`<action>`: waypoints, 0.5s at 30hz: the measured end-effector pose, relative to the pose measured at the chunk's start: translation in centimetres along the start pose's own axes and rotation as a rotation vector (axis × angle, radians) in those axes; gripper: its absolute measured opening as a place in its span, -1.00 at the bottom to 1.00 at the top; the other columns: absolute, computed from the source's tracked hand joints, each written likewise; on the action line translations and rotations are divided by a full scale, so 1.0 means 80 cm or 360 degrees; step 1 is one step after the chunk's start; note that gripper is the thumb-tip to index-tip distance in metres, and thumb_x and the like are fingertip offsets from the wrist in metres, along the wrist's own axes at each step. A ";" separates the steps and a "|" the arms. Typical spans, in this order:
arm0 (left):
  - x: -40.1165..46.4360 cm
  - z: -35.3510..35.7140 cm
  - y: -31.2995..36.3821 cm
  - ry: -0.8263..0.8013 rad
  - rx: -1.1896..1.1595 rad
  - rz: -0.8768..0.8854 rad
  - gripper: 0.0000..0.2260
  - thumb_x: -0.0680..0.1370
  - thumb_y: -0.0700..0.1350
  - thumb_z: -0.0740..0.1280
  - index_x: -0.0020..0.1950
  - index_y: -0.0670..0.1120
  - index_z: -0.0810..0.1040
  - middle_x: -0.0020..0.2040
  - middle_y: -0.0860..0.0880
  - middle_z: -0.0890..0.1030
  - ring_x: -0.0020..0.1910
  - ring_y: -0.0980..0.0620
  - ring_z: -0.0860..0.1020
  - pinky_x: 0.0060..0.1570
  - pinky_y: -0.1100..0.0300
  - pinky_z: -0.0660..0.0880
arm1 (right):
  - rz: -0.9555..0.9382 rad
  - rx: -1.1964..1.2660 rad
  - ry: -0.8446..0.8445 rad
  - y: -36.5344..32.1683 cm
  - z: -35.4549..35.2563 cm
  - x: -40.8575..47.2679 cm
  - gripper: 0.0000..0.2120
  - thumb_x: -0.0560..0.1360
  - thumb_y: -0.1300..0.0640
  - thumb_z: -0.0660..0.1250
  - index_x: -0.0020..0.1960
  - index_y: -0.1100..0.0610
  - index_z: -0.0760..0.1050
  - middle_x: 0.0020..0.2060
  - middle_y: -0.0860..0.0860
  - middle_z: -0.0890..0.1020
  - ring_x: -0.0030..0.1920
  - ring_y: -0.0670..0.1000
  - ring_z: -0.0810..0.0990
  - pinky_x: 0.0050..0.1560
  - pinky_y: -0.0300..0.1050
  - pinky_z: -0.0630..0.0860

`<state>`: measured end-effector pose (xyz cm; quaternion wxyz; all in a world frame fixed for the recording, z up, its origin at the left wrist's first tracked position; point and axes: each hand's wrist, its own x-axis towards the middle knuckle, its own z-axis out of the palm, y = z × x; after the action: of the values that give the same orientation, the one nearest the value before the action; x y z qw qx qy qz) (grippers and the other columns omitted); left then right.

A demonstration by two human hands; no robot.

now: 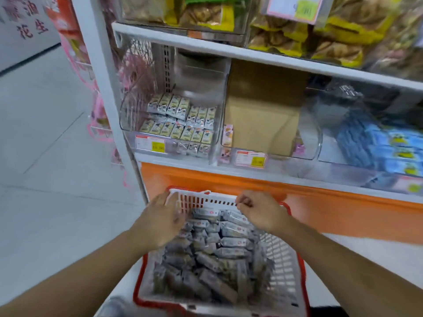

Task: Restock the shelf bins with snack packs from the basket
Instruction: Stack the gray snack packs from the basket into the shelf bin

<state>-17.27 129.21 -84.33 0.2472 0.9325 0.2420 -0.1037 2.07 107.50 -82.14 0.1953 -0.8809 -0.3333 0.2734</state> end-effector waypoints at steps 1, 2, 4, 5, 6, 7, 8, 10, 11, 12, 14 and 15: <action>0.000 0.015 -0.008 -0.0021 0.0003 -0.0054 -0.31 0.69 0.21 0.13 0.69 -0.08 -0.06 0.68 -0.13 0.00 0.64 -0.15 0.06 0.58 -0.02 0.12 | 0.0084 -0.0052 -0.0002 0.023 0.013 0.004 -0.87 0.67 0.10 0.30 0.17 0.07 0.58 0.00 -0.03 0.65 0.04 0.06 0.61 0.01 -0.12 0.53; 0.001 0.029 -0.018 -0.0039 -0.0041 -0.0119 -0.26 0.68 0.26 0.12 0.69 -0.07 -0.13 0.69 -0.12 -0.07 0.66 -0.13 -0.02 0.60 -0.05 0.08 | 0.0153 -0.0057 0.0002 0.044 0.025 0.009 -0.83 0.66 0.08 0.31 0.22 0.07 0.58 0.08 0.00 0.66 0.10 0.08 0.62 0.12 -0.05 0.56; 0.006 0.055 -0.037 -0.0068 -0.0156 -0.0216 -0.19 0.65 0.30 0.14 0.69 -0.07 -0.19 0.70 -0.11 -0.13 0.67 -0.12 -0.07 0.62 -0.08 0.05 | 0.0229 -0.0104 -0.0005 0.072 0.045 0.019 -0.67 0.66 0.05 0.32 0.39 0.10 0.53 0.30 0.04 0.62 0.29 0.11 0.60 0.35 0.00 0.51; 0.008 0.066 -0.046 -0.0086 -0.0176 -0.0233 -0.16 0.64 0.29 0.17 0.69 -0.07 -0.21 0.70 -0.10 -0.15 0.67 -0.12 -0.05 0.61 -0.09 0.06 | 0.0255 -0.0153 -0.0019 0.082 0.054 0.025 -0.59 0.67 0.03 0.30 0.48 0.13 0.47 0.40 0.05 0.57 0.38 0.10 0.56 0.42 -0.04 0.46; 0.010 0.074 -0.052 -0.0100 -0.0168 -0.0232 -0.16 0.63 0.28 0.19 0.68 -0.06 -0.22 0.70 -0.08 -0.17 0.67 -0.13 -0.02 0.61 -0.09 0.09 | 0.0276 -0.0187 -0.0035 0.092 0.063 0.032 -0.54 0.68 0.01 0.29 0.54 0.15 0.42 0.46 0.07 0.53 0.42 0.09 0.53 0.44 -0.09 0.42; 0.011 0.079 -0.054 -0.0110 -0.0154 -0.0228 -0.16 0.63 0.27 0.20 0.68 -0.04 -0.23 0.70 -0.05 -0.19 0.67 -0.14 0.02 0.60 -0.10 0.12 | 0.0300 -0.0201 -0.0043 0.099 0.071 0.037 -0.51 0.69 -0.01 0.28 0.56 0.16 0.39 0.48 0.09 0.51 0.42 0.09 0.52 0.44 -0.10 0.41; 0.012 0.081 -0.054 -0.0113 -0.0154 -0.0236 -0.16 0.64 0.26 0.21 0.68 -0.02 -0.23 0.70 -0.03 -0.18 0.66 -0.15 0.05 0.59 -0.11 0.14 | 0.0317 -0.0212 -0.0030 0.104 0.079 0.042 -0.51 0.68 -0.02 0.28 0.56 0.15 0.40 0.47 0.10 0.53 0.39 0.10 0.55 0.42 -0.08 0.44; 0.016 0.083 -0.051 -0.0103 -0.0207 -0.0277 -0.19 0.64 0.24 0.21 0.68 0.02 -0.23 0.70 0.00 -0.15 0.65 -0.16 0.10 0.58 -0.13 0.16 | 0.0346 -0.0282 0.0024 0.112 0.096 0.052 -0.56 0.65 -0.08 0.30 0.46 0.10 0.47 0.32 0.09 0.62 0.25 0.12 0.60 0.35 0.03 0.51; 0.019 0.083 -0.050 -0.0098 -0.0225 -0.0295 -0.20 0.64 0.25 0.20 0.68 0.03 -0.22 0.70 0.01 -0.13 0.64 -0.16 0.11 0.57 -0.15 0.17 | 0.0353 -0.0360 0.0047 0.114 0.103 0.056 -0.58 0.62 -0.12 0.33 0.39 0.07 0.49 0.25 0.07 0.63 0.21 0.12 0.60 0.34 0.09 0.51; 0.021 0.082 -0.048 -0.0103 -0.0238 -0.0312 -0.20 0.65 0.25 0.19 0.68 0.04 -0.22 0.70 0.02 -0.13 0.64 -0.17 0.12 0.57 -0.16 0.17 | 0.0362 -0.0465 0.0078 0.115 0.110 0.059 -0.59 0.59 -0.14 0.35 0.35 0.06 0.50 0.21 0.06 0.62 0.21 0.13 0.58 0.36 0.15 0.47; 0.022 0.083 -0.048 -0.0119 -0.0262 -0.0326 -0.20 0.65 0.25 0.19 0.68 0.04 -0.23 0.70 0.03 -0.14 0.64 -0.17 0.12 0.57 -0.16 0.17 | 0.0391 -0.0605 0.0128 0.118 0.123 0.062 -0.62 0.54 -0.12 0.41 0.28 0.05 0.55 0.17 0.06 0.60 0.26 0.16 0.55 0.43 0.23 0.40; 0.022 0.085 -0.048 -0.0127 -0.0273 -0.0329 -0.21 0.65 0.25 0.19 0.68 0.04 -0.22 0.70 0.03 -0.14 0.64 -0.18 0.12 0.56 -0.17 0.18 | 0.0417 -0.0624 0.0129 0.120 0.128 0.062 -0.65 0.53 -0.08 0.43 0.25 0.04 0.57 0.18 0.07 0.59 0.31 0.19 0.53 0.47 0.25 0.37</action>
<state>-18.21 129.39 -92.25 0.3234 0.8731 0.3348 -0.1447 3.57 105.87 -96.86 -0.0034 -0.9479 -0.2549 0.1910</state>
